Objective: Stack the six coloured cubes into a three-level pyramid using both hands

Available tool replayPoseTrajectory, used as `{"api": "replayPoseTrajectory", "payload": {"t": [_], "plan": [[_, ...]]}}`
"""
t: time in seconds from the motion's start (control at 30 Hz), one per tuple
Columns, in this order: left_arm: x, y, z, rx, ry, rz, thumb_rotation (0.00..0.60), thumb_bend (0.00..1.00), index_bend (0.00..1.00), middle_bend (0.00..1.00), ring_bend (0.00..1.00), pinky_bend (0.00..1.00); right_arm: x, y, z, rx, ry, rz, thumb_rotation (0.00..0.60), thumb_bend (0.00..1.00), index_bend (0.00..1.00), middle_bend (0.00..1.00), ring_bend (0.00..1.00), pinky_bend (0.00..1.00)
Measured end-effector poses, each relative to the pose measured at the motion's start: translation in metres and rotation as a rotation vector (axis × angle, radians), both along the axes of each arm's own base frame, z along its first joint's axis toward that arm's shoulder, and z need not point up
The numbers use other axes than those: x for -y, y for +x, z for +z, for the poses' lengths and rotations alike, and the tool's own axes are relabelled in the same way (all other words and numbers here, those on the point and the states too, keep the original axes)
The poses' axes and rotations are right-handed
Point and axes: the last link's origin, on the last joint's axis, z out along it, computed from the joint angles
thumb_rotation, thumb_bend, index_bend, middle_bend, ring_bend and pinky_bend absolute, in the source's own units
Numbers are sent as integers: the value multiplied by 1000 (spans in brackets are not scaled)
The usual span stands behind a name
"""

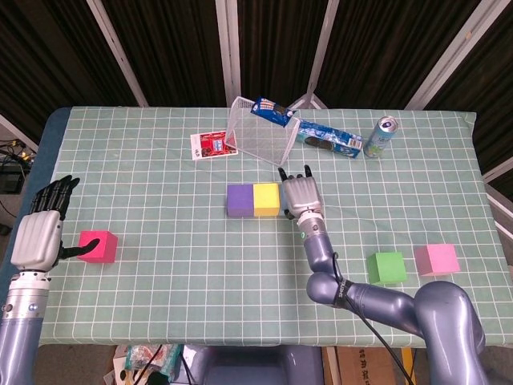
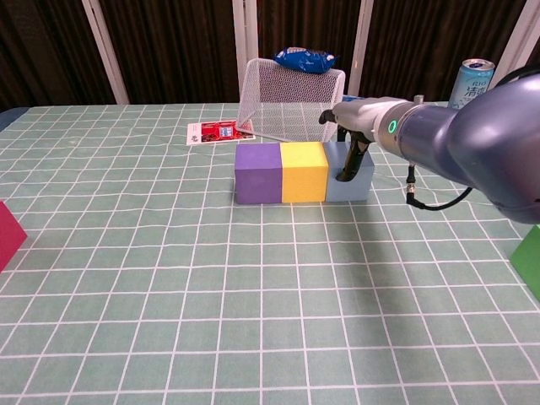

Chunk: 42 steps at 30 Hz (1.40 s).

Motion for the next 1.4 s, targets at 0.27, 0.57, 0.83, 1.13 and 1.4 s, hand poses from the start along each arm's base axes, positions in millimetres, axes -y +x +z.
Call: {"api": "replayPoseTrajectory", "payload": {"t": [0.27, 0.57, 0.83, 1.13, 1.4], "plan": [[0, -1, 0, -3, -3, 7, 600, 143, 0, 22, 0, 49, -1, -2, -3, -6, 2, -2, 600, 323, 0, 288, 279, 0], [0, -1, 1, -3, -3, 8, 600, 143, 0, 22, 0, 49, -4, -2, -4, -9, 10, 2, 600, 324, 0, 176, 240, 0], [0, -1, 1, -1, -1, 7, 600, 143, 0, 22, 0, 49, -6, -2, -2, 7, -1, 4, 600, 323, 0, 119, 203, 0], [0, 1, 2, 5, 3, 0, 600, 143, 0, 22, 0, 49, -13, -2, 4, 23, -10, 0, 600, 323, 0, 79, 149, 0], [2, 2, 3, 9, 1, -5, 600, 143, 0, 22, 0, 49, -22, -2, 14, 38, -24, -8, 600, 324, 0, 74, 139, 0]]}}
